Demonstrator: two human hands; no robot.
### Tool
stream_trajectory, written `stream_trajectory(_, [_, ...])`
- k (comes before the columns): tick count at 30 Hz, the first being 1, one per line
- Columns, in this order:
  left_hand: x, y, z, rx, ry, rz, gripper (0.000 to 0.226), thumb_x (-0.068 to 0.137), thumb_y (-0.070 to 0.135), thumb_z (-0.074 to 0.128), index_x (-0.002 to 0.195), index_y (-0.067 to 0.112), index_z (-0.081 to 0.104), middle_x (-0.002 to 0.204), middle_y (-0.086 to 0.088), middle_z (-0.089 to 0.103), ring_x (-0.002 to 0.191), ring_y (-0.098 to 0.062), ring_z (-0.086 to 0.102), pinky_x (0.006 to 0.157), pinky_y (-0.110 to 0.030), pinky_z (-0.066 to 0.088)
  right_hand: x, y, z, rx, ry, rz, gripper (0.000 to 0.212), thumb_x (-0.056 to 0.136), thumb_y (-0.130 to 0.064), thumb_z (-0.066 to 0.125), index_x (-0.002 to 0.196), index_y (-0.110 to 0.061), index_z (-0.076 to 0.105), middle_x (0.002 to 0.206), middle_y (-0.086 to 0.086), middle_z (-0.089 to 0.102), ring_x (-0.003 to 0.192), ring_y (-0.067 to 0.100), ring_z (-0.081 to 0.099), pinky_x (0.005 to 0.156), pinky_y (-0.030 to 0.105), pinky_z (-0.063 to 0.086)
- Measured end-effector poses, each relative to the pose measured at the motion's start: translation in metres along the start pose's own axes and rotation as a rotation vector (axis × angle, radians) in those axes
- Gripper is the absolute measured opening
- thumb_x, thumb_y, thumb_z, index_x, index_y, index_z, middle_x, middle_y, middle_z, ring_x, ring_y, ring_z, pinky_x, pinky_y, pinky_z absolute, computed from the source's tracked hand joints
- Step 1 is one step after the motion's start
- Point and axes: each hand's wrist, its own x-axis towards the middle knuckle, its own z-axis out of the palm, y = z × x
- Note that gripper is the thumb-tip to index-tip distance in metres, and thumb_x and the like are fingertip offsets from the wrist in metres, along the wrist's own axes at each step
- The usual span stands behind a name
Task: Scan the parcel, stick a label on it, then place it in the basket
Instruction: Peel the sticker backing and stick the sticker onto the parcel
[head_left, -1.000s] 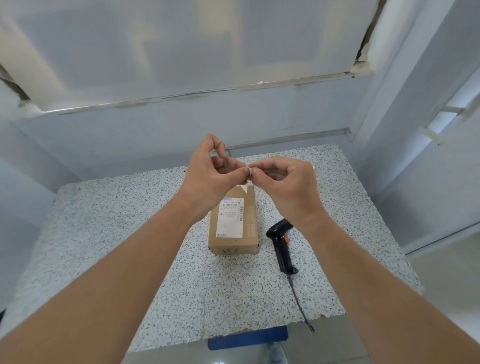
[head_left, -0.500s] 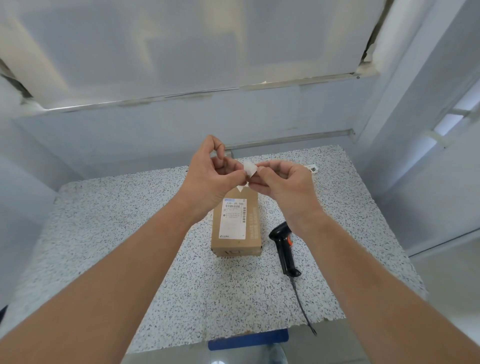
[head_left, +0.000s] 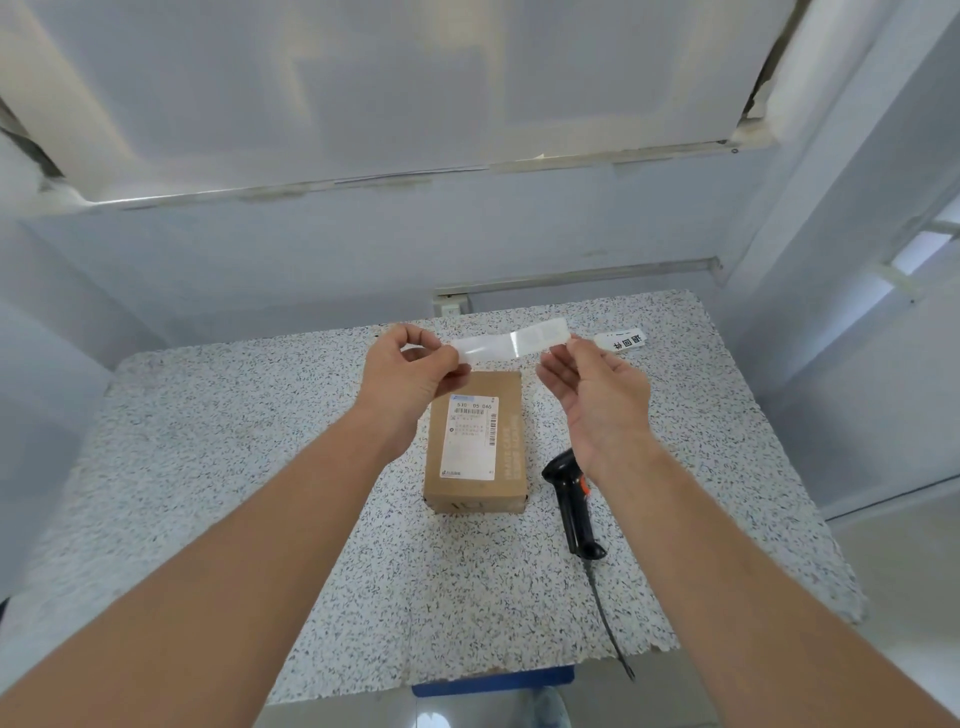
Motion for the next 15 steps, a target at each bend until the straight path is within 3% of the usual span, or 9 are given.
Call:
stream_trajectory(4, [0.017,-0.013,0.011,0.041,0.091,-0.069,0.014,0.089,-0.011,0.066,0.094,0.002,0.064,0.1,-0.023,0.072,0.08,-0.03,0.076,0.083,-0.043,0.065,0.014,0.001,-0.006,0.008,0.098,-0.04,0.009,0.1,-0.008,0.069,0.1,0.0,0.073,0.084,0.01,0.074,0.074,0.018,0.074,0.081,0.032,0.065])
stream_trajectory(9, [0.037,-0.028,0.024,0.067,0.215,-0.125,0.012,0.089,-0.009,0.065,0.09,0.003,0.065,0.079,-0.013,0.071,0.073,-0.027,0.076,0.083,-0.043,0.066,0.035,-0.003,-0.016,-0.007,0.164,-0.065,0.017,0.1,-0.01,0.07,0.109,0.004,0.073,0.087,0.011,0.076,0.079,0.018,0.075,0.082,0.032,0.066])
stream_trajectory(15, [0.065,-0.052,0.012,0.068,0.424,-0.157,0.019,0.088,-0.006,0.067,0.081,0.011,0.064,0.074,-0.009,0.073,0.07,-0.028,0.077,0.083,-0.043,0.065,0.047,0.01,-0.014,-0.127,0.112,-0.063,0.007,0.099,-0.006,0.07,0.103,-0.001,0.074,0.092,0.013,0.076,0.082,0.019,0.075,0.08,0.029,0.065])
